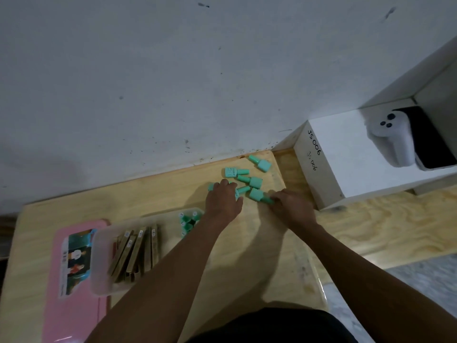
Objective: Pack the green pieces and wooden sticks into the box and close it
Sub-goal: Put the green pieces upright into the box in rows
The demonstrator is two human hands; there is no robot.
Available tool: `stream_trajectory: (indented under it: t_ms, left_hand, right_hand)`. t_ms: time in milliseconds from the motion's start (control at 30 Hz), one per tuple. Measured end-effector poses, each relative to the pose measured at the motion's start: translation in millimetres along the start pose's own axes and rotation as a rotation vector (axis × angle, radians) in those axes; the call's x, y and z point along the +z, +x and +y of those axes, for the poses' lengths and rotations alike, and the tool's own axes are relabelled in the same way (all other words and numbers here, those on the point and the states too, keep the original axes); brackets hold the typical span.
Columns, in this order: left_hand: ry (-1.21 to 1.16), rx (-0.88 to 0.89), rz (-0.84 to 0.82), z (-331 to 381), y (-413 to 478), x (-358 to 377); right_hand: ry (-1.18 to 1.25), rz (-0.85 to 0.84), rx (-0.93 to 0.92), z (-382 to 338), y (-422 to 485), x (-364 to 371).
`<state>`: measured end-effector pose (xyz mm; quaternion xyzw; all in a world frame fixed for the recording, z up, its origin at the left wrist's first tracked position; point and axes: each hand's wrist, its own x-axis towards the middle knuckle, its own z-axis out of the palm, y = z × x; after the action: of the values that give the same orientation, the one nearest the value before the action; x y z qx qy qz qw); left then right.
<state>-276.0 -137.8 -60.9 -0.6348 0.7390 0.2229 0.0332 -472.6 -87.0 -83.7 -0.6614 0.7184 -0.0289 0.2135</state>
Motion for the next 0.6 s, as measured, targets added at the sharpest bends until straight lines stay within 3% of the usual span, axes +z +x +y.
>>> stream_trajectory:
  t_ms: [267, 467, 600]
  left_hand:
    - [0.027, -0.066, 0.024, 4, 12, 21]
    - [-0.206, -0.166, 0.045, 10, 8, 19]
    - [-0.398, -0.172, 0.08, 6, -8, 15]
  right_hand:
    - [0.278, 0.03, 0.051, 10, -8, -15]
    - [0.544, 0.042, 0.134, 3, -14, -28]
    - [0.599, 0.102, 0.088, -7, -18, -33]
